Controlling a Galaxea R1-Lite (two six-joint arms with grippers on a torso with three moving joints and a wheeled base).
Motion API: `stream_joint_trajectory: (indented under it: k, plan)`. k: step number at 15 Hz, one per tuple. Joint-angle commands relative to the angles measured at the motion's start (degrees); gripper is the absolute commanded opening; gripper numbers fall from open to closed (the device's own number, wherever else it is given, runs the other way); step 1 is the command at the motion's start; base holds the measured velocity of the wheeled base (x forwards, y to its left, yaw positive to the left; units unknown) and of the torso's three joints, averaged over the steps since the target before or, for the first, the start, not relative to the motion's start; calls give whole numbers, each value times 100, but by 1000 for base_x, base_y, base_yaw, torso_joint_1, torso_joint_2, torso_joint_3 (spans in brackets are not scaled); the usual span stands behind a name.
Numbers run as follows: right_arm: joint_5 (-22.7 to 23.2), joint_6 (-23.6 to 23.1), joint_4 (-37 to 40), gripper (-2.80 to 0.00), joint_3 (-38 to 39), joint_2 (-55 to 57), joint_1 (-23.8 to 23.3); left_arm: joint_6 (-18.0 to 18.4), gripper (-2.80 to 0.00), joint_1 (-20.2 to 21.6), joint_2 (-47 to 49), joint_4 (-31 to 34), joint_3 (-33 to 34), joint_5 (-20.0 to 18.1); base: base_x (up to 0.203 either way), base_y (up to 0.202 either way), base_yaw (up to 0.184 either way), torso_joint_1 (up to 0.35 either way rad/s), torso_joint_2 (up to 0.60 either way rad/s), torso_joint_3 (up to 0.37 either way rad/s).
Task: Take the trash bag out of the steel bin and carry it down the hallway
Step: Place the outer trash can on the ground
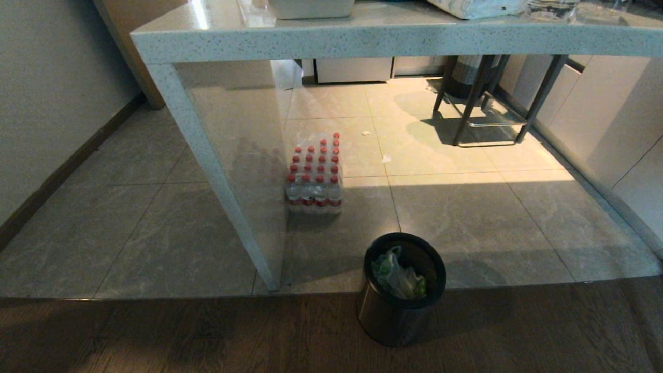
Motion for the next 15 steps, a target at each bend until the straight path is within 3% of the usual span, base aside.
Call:
stream_joint_trajectory:
  k: [1,10,12,15]
  plan:
    - [7,11,-22,-280,2,-222,8,0,-280,0,6,-1,0,0,0,0,0,0,0,0]
    - [-2,-9,64,-280,-139,-220,8,0,-280,0,6,7,0,0,0,0,0,0,0,0]
    - [-20,22,707,-280,-1087,140,6,0,-280,0,6,7,0,8,0,0,0,0,0,0]
    - [8,499,2396,-280,-3478,1981,7,0,-280,0,6,2,0,0,0,0,0,0,0,0]
